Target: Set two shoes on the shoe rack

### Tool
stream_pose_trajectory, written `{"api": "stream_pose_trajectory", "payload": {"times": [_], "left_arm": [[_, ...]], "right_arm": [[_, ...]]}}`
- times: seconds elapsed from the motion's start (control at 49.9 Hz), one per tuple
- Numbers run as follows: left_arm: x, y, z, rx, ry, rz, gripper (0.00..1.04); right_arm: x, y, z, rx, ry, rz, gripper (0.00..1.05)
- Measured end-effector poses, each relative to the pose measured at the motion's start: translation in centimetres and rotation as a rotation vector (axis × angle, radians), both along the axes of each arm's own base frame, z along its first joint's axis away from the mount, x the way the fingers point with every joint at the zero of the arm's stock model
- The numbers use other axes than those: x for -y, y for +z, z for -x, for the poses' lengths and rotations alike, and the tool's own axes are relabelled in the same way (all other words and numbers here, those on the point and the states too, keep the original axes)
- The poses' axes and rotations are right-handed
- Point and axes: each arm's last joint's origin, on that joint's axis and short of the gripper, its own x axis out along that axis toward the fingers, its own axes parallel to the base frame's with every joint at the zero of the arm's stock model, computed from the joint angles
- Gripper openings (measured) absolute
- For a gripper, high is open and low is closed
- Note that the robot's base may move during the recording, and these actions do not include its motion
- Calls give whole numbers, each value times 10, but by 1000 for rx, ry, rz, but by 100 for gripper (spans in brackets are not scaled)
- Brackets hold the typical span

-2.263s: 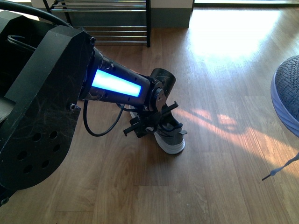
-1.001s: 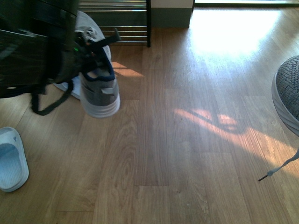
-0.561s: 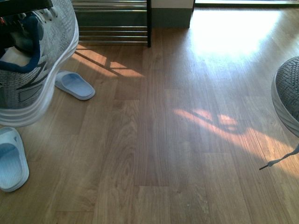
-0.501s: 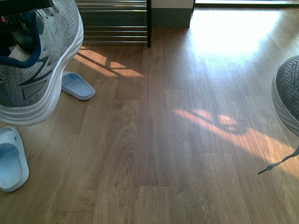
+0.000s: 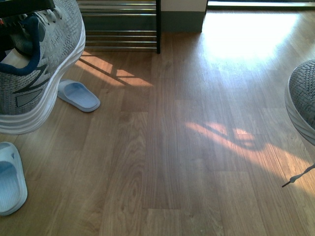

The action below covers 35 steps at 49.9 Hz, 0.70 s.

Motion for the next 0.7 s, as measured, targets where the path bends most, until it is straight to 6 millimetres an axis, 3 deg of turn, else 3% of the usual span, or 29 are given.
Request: {"api": "stream_pose_trajectory", "payload": {"times": [0.701], "left_arm": [[0, 0, 0, -2, -8, 2, 2]], "right_arm": [[0, 0, 0, 0, -3, 1, 1]]}}
